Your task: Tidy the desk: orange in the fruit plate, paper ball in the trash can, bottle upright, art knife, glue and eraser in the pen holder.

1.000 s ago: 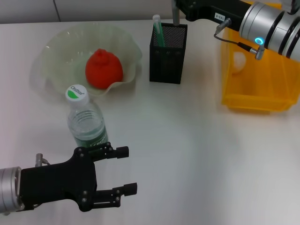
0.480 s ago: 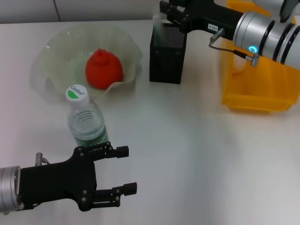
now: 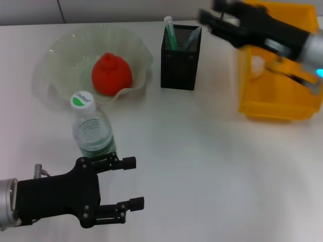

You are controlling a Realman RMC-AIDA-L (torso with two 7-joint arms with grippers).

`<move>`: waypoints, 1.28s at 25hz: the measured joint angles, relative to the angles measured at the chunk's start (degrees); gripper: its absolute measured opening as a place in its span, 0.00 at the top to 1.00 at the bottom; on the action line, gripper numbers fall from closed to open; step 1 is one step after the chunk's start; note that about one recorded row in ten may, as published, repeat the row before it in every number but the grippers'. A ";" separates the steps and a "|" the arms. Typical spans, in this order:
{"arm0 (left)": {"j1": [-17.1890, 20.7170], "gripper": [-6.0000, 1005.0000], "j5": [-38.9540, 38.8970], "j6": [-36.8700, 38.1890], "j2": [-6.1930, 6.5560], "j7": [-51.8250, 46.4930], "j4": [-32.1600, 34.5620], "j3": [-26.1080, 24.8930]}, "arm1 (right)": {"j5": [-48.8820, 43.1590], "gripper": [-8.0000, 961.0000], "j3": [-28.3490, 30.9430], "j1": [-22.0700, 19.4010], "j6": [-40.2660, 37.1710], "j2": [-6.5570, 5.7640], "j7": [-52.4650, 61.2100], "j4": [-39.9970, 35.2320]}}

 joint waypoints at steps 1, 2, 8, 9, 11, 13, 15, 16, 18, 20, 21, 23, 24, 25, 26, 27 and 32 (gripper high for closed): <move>0.03 0.22 0.00 0.29 0.17 0.00 0.15 -0.10 | -4.09 0.49 -0.01 -6.01 -6.48 -0.40 5.10 -7.40; 0.22 0.22 0.01 0.34 0.28 0.00 0.29 -0.14 | -6.20 0.46 0.32 -8.33 -10.11 -0.55 5.96 -10.00; 0.48 0.22 0.01 0.33 0.37 0.10 0.83 -0.22 | -17.34 0.30 6.68 -16.28 -29.49 -0.54 0.20 -14.06; 0.48 0.22 0.01 0.33 0.37 0.10 0.83 -0.22 | -19.39 0.27 7.83 -16.71 -32.02 -0.37 -1.92 -12.69; 0.27 0.22 0.14 -0.05 0.48 0.36 0.83 0.12 | -22.12 0.22 8.67 -17.00 -35.03 -0.16 -5.27 -9.66; 0.22 0.22 0.29 -0.05 0.49 0.30 0.83 0.15 | -23.59 0.18 8.42 -16.87 -35.98 -0.02 -8.27 -6.36; 0.20 0.22 0.71 0.15 0.52 0.09 0.83 0.07 | -24.57 0.14 8.07 -16.38 -35.71 0.06 -10.05 -3.88; 0.26 0.22 0.90 0.25 0.57 0.00 0.85 -0.03 | -25.11 0.12 7.86 -15.50 -35.05 0.08 -10.87 -1.87; 0.30 0.22 0.92 0.23 0.60 0.00 0.88 -0.06 | -25.16 0.12 7.84 -15.17 -34.84 0.08 -10.96 -1.33; 0.34 0.22 0.92 0.21 0.69 0.00 0.90 -0.12 | -25.63 0.12 7.83 -14.61 -34.63 0.08 -11.04 -0.70; 0.34 0.22 0.92 0.29 0.73 0.00 0.91 -0.17 | -26.47 0.12 7.83 -14.23 -34.59 0.08 -11.06 -0.65; 0.32 0.22 0.92 0.33 0.74 -0.01 0.91 -0.21 | -26.78 0.12 7.83 -14.07 -34.58 0.07 -11.06 -0.65; 0.32 0.22 0.92 0.33 0.74 -0.01 0.91 -0.21 | -27.15 0.12 7.83 -13.87 -34.46 0.07 -11.06 -0.61; 0.31 0.22 0.92 0.34 0.76 -0.01 0.91 -0.25 | -27.39 0.12 7.81 -13.68 -34.32 0.06 -11.06 -0.49; 0.31 0.22 0.92 0.34 0.76 -0.01 0.91 -0.25 | -27.62 0.12 7.79 -13.55 -34.15 0.06 -11.06 -0.40; 0.31 0.22 0.92 0.34 0.76 -0.01 0.91 -0.25 | -27.78 0.12 7.77 -13.53 -33.95 0.06 -11.07 -0.33; 0.43 0.22 0.92 0.36 0.83 -0.01 0.91 -0.28 | -28.05 0.12 7.74 -13.20 -33.36 0.05 -10.89 -0.24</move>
